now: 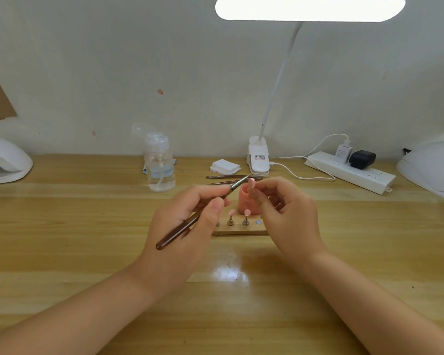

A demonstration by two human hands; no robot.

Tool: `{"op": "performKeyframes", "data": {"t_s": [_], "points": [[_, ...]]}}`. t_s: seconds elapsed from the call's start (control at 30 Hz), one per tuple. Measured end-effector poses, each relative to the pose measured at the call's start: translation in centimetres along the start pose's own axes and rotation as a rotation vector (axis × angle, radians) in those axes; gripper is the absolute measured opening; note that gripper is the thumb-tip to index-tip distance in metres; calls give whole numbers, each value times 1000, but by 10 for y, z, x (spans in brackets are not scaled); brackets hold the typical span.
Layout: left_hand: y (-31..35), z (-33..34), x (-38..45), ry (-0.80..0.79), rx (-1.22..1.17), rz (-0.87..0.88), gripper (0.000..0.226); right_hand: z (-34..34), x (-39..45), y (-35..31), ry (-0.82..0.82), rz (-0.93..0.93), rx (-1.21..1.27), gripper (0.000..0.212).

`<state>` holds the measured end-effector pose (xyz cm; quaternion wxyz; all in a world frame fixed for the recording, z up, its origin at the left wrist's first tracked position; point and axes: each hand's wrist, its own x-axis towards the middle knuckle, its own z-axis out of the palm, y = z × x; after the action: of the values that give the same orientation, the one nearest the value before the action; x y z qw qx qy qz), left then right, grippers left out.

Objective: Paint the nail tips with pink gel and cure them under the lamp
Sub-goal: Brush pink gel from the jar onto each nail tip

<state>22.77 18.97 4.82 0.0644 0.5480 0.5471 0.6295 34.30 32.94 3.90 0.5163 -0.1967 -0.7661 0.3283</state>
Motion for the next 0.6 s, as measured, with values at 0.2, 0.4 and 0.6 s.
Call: {"op": "performKeyframes", "data": {"t_s": [0.2, 0.4, 0.6], "points": [[2, -2, -1, 14, 3, 49, 21, 0, 0, 1, -7, 8, 6, 10], [2, 0, -1, 1, 2, 2, 24, 0, 0, 1, -21, 25, 16, 6], [1, -1, -1, 35, -39, 5, 21, 0, 0, 0, -27, 24, 36, 9]]}}
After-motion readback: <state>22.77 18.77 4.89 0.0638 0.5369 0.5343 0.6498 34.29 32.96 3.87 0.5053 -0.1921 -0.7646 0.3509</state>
